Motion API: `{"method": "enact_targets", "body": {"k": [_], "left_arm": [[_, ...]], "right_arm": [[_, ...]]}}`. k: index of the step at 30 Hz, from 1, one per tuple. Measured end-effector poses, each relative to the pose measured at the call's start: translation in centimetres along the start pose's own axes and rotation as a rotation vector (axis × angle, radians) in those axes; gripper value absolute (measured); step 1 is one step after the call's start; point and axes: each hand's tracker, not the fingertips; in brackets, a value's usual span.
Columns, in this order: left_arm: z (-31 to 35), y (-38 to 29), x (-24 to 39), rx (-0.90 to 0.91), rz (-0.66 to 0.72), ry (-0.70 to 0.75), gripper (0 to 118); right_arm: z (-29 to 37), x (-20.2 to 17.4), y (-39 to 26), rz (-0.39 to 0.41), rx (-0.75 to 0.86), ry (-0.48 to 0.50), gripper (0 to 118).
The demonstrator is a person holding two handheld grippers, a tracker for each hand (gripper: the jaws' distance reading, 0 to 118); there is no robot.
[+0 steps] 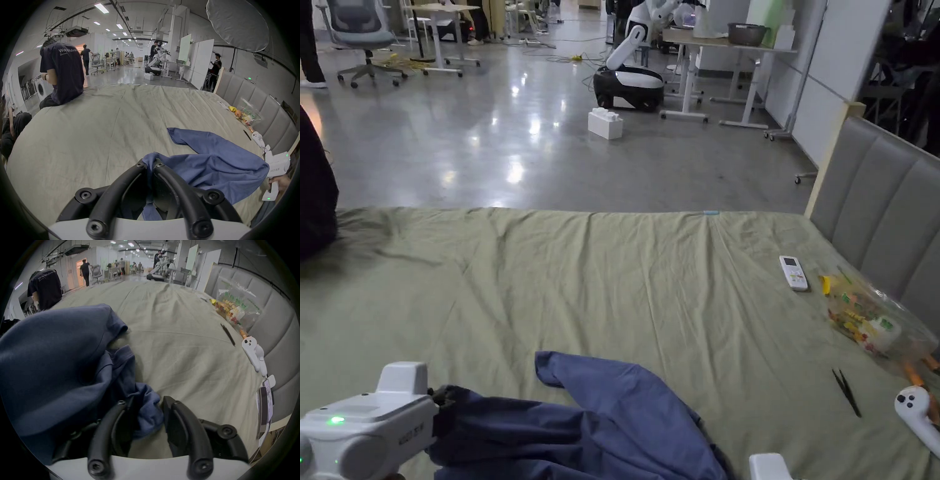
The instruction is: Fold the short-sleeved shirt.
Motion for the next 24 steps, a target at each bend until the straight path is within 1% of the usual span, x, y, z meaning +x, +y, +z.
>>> {"method": "enact_targets", "body": {"k": [1,2,4,6,7,9,12,15,17,19,20,24], "left_arm": [[0.1,-0.2,0.1,-0.002,-0.001,0.0,6],[0.0,-0.5,0.1,-0.004,-0.006,0.005,6],[0.2,-0.7,0.4,0.005,-0.036,0.024,6],[0.7,-0.5,0.7,0.009,-0.041,0.027,6],[0.9,-0.3,0.7,0.017,-0.036,0.026,6],[1.5,0.3,0.7,0.052,-0.036,0.039,6],[2.5,1.8,0.5,0.087,-0.041,0.041,6],[3.7,3.7,0.4,0.136,-0.052,0.044,6],[4.8,5.2,0.3,0.175,-0.062,0.049,6],[5.9,7.0,0.1,0.205,-0.065,0.044,6],[6.6,8.0,0.0,0.229,-0.066,0.054,6],[9.2,12.1,-1.0,0.305,-0.091,0.08,6]], "right_arm": [[0.2,-0.2,-0.1,0.015,0.012,-0.05,16],[0.4,-0.3,0.1,0.018,-0.005,-0.026,7],[0.8,-0.2,0.4,-0.007,0.006,-0.005,7],[2.8,-0.2,0.5,-0.025,0.023,-0.011,7],[3.4,-0.2,0.7,-0.036,0.059,-0.019,7],[4.8,0.1,1.6,-0.002,0.159,-0.047,7],[8.1,0.5,3.5,0.024,0.285,-0.07,7],[13.3,0.8,6.0,0.035,0.405,-0.101,7],[14.9,1.6,7.7,0.042,0.466,-0.114,7],[17.4,2.1,9.3,0.029,0.531,-0.123,7],[18.2,2.7,10.3,0.037,0.554,-0.122,7],[22.3,3.8,13.7,0.083,0.692,-0.183,7]]}}
